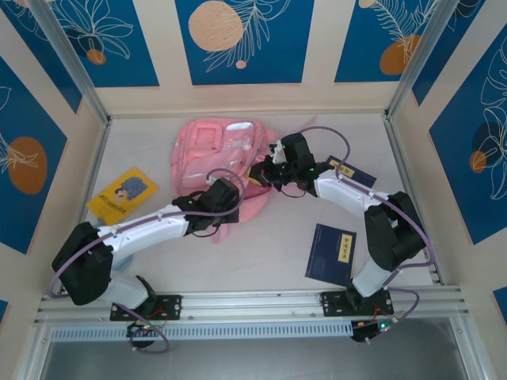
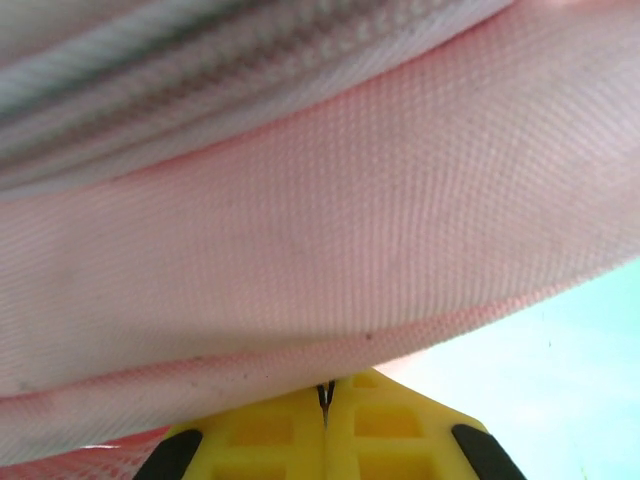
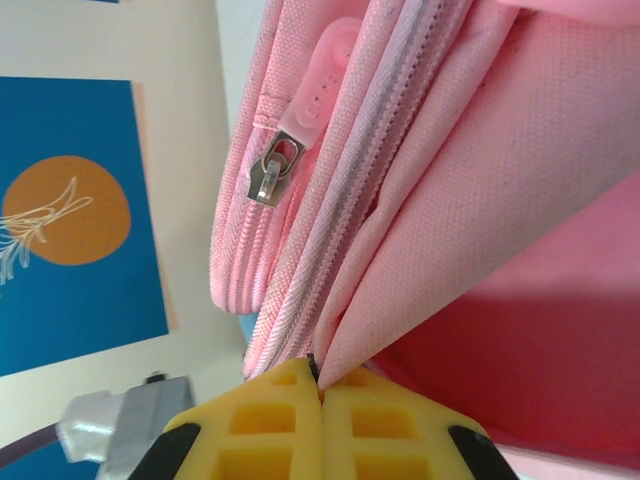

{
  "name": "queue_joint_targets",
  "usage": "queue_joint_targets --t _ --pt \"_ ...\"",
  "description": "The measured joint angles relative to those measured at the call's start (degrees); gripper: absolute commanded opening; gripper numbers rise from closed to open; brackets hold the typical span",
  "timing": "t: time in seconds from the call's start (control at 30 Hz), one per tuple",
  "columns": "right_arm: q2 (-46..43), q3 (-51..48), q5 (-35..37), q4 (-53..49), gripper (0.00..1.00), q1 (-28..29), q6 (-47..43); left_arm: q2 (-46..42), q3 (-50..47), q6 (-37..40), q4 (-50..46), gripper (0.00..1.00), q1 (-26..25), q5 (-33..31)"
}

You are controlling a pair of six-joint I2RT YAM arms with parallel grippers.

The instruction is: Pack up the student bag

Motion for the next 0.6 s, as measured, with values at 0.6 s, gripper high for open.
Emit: queue_joint_targets --t 0.6 --pt "-4.2 -7.0 4.4 -5.2 0.0 -8.3 -6.3 -1.4 2.8 9.2 -13.2 0.0 2.3 0.7"
